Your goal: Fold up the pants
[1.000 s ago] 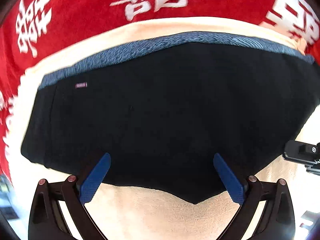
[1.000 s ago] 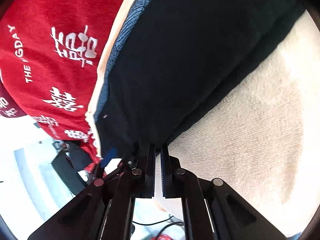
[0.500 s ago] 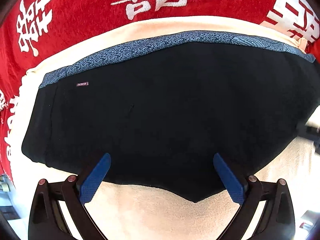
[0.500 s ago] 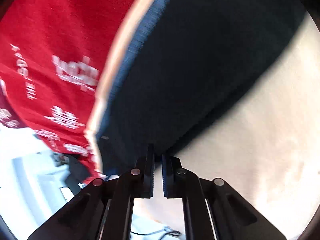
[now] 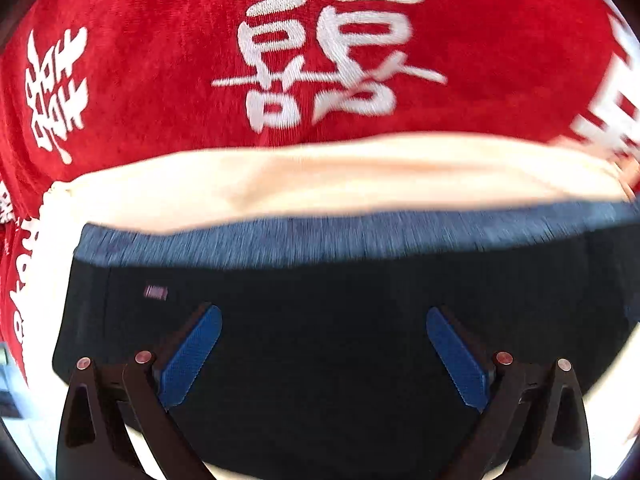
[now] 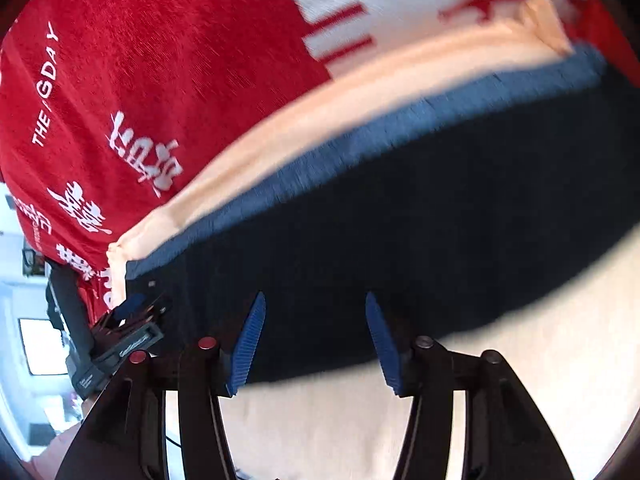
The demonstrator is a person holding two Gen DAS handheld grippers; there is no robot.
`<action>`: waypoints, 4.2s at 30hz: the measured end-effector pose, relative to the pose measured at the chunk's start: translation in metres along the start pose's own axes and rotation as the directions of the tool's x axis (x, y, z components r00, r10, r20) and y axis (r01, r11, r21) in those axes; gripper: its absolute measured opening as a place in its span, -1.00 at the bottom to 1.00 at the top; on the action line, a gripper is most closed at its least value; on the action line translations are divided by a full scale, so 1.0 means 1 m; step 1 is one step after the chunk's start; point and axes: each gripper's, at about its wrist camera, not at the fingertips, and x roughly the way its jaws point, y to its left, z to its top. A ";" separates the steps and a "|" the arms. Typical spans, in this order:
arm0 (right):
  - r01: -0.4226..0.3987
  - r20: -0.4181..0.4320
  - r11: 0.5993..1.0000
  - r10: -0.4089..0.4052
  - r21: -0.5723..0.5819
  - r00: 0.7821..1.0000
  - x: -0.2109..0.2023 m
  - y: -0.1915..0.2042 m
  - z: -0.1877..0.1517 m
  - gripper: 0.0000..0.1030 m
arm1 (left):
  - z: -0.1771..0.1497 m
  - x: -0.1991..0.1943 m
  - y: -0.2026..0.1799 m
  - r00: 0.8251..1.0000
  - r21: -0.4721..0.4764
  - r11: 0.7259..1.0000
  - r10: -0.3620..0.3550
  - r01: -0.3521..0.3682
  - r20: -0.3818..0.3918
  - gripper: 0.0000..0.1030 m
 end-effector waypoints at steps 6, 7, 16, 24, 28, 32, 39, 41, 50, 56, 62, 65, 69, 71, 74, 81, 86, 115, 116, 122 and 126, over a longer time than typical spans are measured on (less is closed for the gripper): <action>0.040 -0.009 0.991 -0.041 -0.128 0.999 0.035 0.016 0.040 0.09 | 0.036 0.052 0.012 0.996 -0.123 0.990 0.056 -0.064 -0.063 1.00; 0.059 -0.013 0.988 -0.062 -0.145 0.998 0.043 0.013 0.045 0.06 | 0.039 0.057 0.014 0.996 -0.132 0.989 0.056 -0.064 -0.065 1.00; 0.239 0.066 0.966 -0.234 -0.094 0.970 0.039 -0.033 0.093 -0.57 | 0.062 0.079 0.036 0.995 -0.156 0.985 0.064 -0.075 -0.073 1.00; 0.331 0.136 0.943 -0.327 -0.007 0.935 -0.039 -0.087 0.064 -0.13 | 0.061 0.036 0.006 0.999 -0.031 0.999 -0.013 0.012 -0.029 1.00; 0.372 0.095 0.927 -0.375 0.047 0.922 -0.047 -0.140 0.036 -0.14 | 0.035 0.030 -0.033 0.994 0.034 0.996 -0.077 0.080 -0.082 1.00; 0.324 0.149 0.940 -0.338 0.108 0.929 -0.080 -0.157 0.007 -0.13 | 0.009 0.033 -0.053 0.997 0.049 0.998 -0.039 0.042 -0.063 1.00; 0.236 0.177 0.898 -0.318 0.370 0.931 -0.106 -0.213 -0.019 -0.13 | -0.011 0.032 -0.055 0.997 0.069 0.997 -0.020 0.025 -0.071 1.00; 0.207 0.190 0.882 -0.309 0.423 0.932 -0.105 -0.219 -0.019 -0.13 | -0.008 0.031 -0.062 0.998 0.092 0.996 -0.005 0.011 -0.059 1.00; 0.263 0.186 0.846 -0.383 0.464 0.905 -0.120 -0.235 -0.013 -0.56 | -0.028 0.005 -0.080 0.997 0.073 0.997 0.015 -0.009 -0.072 1.00; 0.236 0.236 0.906 -0.329 0.350 0.914 -0.133 -0.192 -0.025 -0.40 | -0.030 0.004 -0.087 0.997 0.093 0.996 0.022 -0.015 -0.069 1.00; 0.194 0.234 0.952 -0.250 0.237 0.939 -0.115 -0.154 -0.034 -0.12 | -0.030 -0.006 -0.103 0.995 0.126 0.991 0.051 -0.041 -0.083 1.00; 0.148 0.214 0.967 -0.192 0.207 0.958 -0.098 -0.138 -0.029 -0.09 | -0.030 -0.008 -0.109 0.995 0.149 0.987 0.069 -0.058 -0.074 1.00; 0.145 0.149 0.973 -0.172 0.179 0.974 -0.071 -0.133 -0.031 0.02 | -0.031 -0.015 -0.116 0.994 0.149 0.987 0.080 -0.067 -0.077 1.00; 0.166 0.118 0.969 -0.189 0.184 0.975 -0.061 -0.137 -0.031 0.02 | -0.031 -0.016 -0.119 0.993 0.151 0.986 0.084 -0.072 -0.077 1.00; 0.122 0.111 0.964 -0.151 0.235 0.982 -0.057 -0.149 -0.036 0.02 | -0.032 -0.017 -0.121 0.994 0.161 0.984 0.086 -0.074 -0.070 1.00; 0.141 0.119 0.970 -0.166 0.199 0.979 -0.052 -0.142 -0.037 0.18 | -0.031 -0.016 -0.121 0.993 0.162 0.984 0.092 -0.080 -0.068 1.00; 0.161 0.116 0.975 -0.180 0.156 0.977 -0.047 -0.132 -0.034 0.44 | -0.031 -0.016 -0.122 0.994 0.172 0.982 0.093 -0.081 -0.065 1.00; -0.151 0.319 0.893 0.008 0.425 0.948 -0.100 -0.204 -0.045 0.54 | -0.018 -0.049 -0.168 0.996 0.254 0.967 0.030 -0.007 -0.087 1.00; -0.156 0.324 0.888 0.008 0.433 0.946 -0.101 -0.207 -0.046 0.54 | -0.018 -0.051 -0.173 0.996 0.256 0.967 0.018 0.006 -0.090 1.00; -0.209 0.361 0.852 0.025 0.481 0.932 -0.103 -0.225 -0.050 0.54 | -0.023 -0.056 -0.203 0.996 0.301 0.953 -0.011 0.039 -0.094 1.00; -0.226 0.383 0.840 0.024 0.493 0.923 -0.105 -0.232 -0.053 0.27 | -0.019 -0.059 -0.220 0.995 0.286 0.957 -0.032 0.057 -0.091 1.00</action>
